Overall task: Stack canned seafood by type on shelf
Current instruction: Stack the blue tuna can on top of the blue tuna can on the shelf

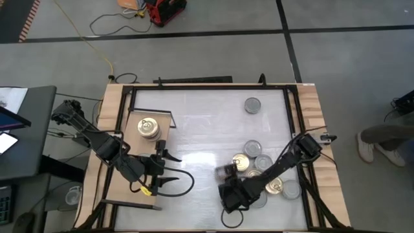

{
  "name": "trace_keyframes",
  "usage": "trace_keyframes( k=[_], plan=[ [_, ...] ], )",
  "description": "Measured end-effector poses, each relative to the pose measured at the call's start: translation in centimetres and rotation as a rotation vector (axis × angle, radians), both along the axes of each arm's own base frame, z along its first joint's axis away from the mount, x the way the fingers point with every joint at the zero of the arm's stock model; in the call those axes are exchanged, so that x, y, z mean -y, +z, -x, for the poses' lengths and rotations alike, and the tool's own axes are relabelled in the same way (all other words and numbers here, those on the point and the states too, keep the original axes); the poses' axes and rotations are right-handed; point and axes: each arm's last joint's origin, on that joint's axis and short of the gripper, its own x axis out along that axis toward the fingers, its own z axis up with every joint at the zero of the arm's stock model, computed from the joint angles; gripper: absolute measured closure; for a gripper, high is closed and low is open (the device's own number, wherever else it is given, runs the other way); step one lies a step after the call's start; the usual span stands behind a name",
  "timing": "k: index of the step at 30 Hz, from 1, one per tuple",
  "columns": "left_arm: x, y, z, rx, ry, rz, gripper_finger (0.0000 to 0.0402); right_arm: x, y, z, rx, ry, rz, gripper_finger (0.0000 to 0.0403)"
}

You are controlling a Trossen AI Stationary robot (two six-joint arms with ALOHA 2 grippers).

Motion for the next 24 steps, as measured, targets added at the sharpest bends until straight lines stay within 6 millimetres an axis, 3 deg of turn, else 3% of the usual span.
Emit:
trace_keyframes(
  k=[6, 14, 18, 24],
  plan=[
    [0.0, 0.0, 0.0, -0.001, -0.002, 0.001, 0.0134, 0.1, 0.1, 0.1, 0.021, -0.016, 0.005, 0.0382],
    [0.0, 0.0, 0.0, -0.005, 0.005, 0.019, 0.0134, 0.4, 1.0, -0.9, 0.053, -0.067, -0.039, 0.0362],
    [0.0, -0.2, 0.1, -0.033, 0.010, 0.080, 0.0134, 0.9, 3.4, 0.0, -0.009, -0.142, -0.022, 0.0361],
    [0.1, -0.4, 0.3, -0.049, 0.019, 0.072, 0.0134, 0.5, 8.1, 1.9, 0.074, -0.239, -0.174, 0.0339]
  ],
)
